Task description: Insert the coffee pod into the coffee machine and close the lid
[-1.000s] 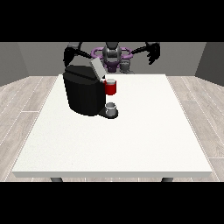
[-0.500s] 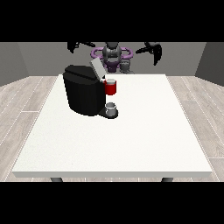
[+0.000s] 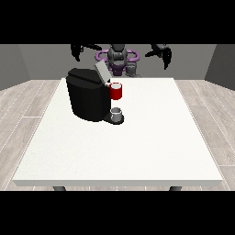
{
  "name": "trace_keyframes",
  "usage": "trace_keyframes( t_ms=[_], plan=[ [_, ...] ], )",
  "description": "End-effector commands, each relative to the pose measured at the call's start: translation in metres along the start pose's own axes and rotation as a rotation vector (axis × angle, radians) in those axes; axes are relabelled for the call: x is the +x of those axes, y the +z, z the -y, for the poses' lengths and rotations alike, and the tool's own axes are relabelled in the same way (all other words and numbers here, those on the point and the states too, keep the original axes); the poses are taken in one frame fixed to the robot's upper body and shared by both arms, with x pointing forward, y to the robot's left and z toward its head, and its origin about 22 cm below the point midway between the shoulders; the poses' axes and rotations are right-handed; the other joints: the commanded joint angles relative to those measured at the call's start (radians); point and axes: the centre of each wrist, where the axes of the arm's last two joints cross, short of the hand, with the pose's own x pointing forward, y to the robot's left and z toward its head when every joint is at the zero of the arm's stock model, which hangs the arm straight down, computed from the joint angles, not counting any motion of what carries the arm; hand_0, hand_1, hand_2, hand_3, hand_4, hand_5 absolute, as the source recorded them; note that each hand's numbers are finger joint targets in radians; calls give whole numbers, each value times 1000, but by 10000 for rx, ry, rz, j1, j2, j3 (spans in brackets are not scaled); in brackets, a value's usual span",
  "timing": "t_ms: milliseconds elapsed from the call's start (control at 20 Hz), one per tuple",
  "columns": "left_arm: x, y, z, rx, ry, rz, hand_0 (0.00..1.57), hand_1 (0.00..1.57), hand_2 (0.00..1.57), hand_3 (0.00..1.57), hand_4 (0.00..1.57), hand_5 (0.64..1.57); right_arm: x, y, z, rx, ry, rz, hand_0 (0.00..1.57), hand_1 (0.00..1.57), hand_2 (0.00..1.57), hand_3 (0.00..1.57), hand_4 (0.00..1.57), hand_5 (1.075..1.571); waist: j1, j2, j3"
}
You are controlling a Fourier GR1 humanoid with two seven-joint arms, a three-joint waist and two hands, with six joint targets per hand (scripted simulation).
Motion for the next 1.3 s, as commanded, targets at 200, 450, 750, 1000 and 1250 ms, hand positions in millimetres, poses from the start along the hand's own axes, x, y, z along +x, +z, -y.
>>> trace_keyframes(
  t_ms=[200, 450, 750, 1000, 1250],
  plan=[
    [20, 10, 16, -182, 88, 502, 0, 0, 0, 0, 346, 1571, 14, -27, -3, -97, -1027, -626, 0, 0, 0, 0, 176, 1571, 331, 637, -1],
    [32, 27, -2, 357, -385, 823, 0, 0, 0, 0, 301, 1571, 12, -29, -15, 373, -834, -625, 0, 0, 0, 0, 0, 1571, 63, 1152, -2],
    [72, 21, -5, 680, -510, 1672, 0, 0, 0, 0, 356, 1571, 27, -46, -25, 766, -913, 252, 0, 0, 0, 0, 0, 1571, 125, 2009, 0],
    [54, 41, -12, 1099, -464, 1543, 0, 0, 0, 0, 381, 1571, 52, -53, -53, 1552, -435, 403, 0, 0, 0, 0, 0, 1571, -359, 2014, -4],
    [45, 66, -21, 1056, -817, 1490, 0, 0, 0, 0, 316, 1571, 53, -58, -42, 1476, -242, 444, 0, 0, 0, 0, 79, 1571, -178, 2115, -4]
  ],
)
